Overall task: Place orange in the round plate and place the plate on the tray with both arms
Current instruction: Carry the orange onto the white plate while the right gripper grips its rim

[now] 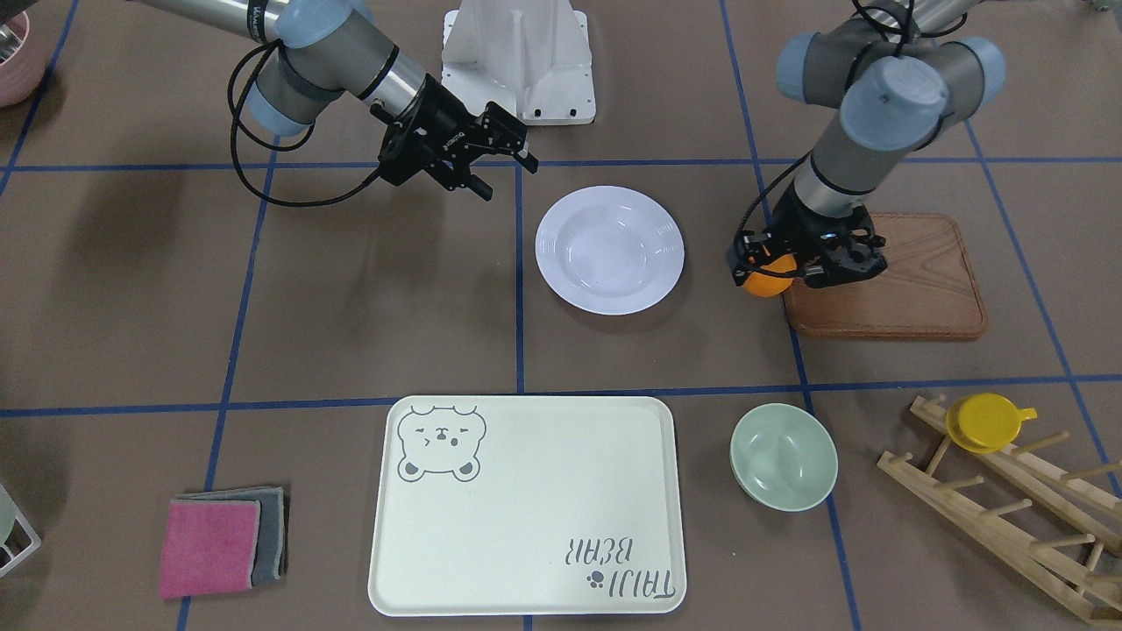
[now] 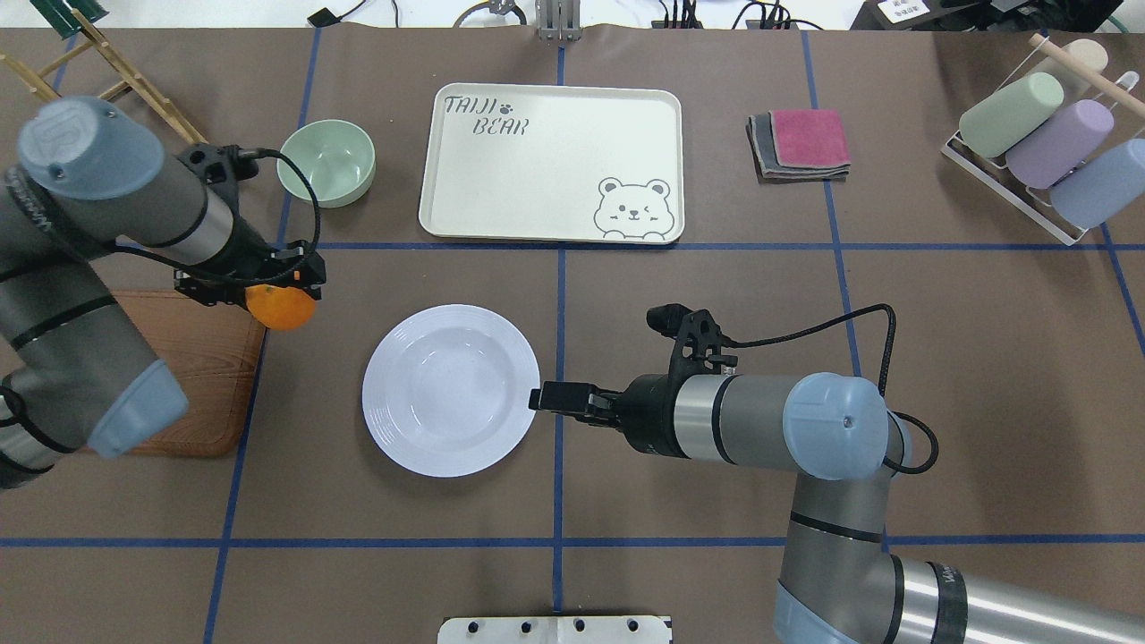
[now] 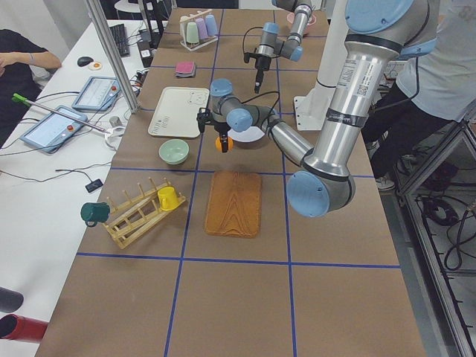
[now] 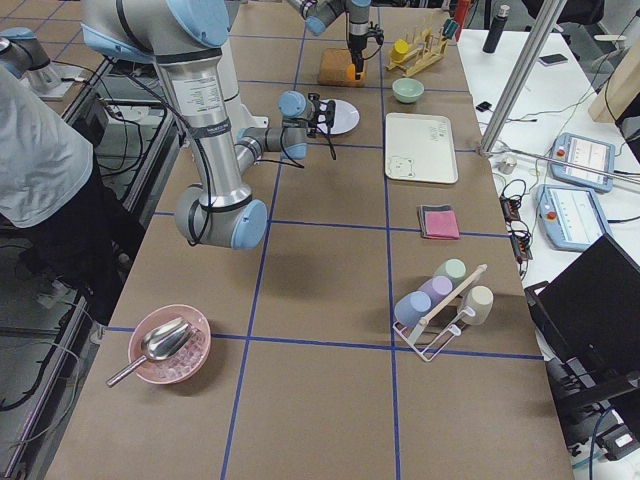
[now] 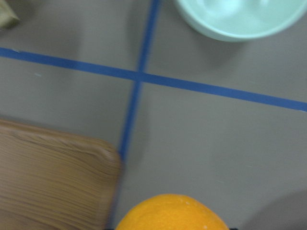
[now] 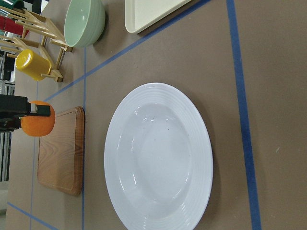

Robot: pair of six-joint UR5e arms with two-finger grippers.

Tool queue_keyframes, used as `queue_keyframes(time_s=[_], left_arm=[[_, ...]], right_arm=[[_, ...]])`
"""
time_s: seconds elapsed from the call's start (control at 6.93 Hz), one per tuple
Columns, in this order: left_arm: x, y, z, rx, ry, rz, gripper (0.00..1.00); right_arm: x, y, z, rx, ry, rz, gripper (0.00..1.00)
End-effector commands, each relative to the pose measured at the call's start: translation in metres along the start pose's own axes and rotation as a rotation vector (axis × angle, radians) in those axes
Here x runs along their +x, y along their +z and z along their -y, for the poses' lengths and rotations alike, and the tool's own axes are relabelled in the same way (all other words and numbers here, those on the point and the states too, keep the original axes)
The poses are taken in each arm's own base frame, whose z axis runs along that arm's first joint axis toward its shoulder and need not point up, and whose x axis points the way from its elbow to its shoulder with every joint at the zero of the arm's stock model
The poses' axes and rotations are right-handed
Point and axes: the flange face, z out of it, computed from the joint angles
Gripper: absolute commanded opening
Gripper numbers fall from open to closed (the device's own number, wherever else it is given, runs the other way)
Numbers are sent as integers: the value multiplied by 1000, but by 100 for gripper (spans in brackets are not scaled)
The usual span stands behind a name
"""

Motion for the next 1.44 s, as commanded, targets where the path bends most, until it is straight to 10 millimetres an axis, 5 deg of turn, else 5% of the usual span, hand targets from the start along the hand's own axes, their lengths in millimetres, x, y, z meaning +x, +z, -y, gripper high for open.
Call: queue_keyframes(time_s=[0.0, 0.29, 0.58, 1.01, 1.3], left_arm=[[65, 10, -35, -19, -31, -13, 74], [96, 29, -69, -19, -21, -9, 75], [126, 55, -89, -25, -47, 4, 76], [122, 73, -88, -26, -35, -10, 84], [122, 69, -88, -22, -27, -22, 97]], right_arm=[[15, 16, 5, 13, 2, -41, 100], [10, 49, 12, 34, 9, -60, 99], [9, 44, 29, 60, 16, -58, 99], [12, 48, 34, 68, 45, -66, 95], [7, 62, 34, 67, 93, -71, 96]])
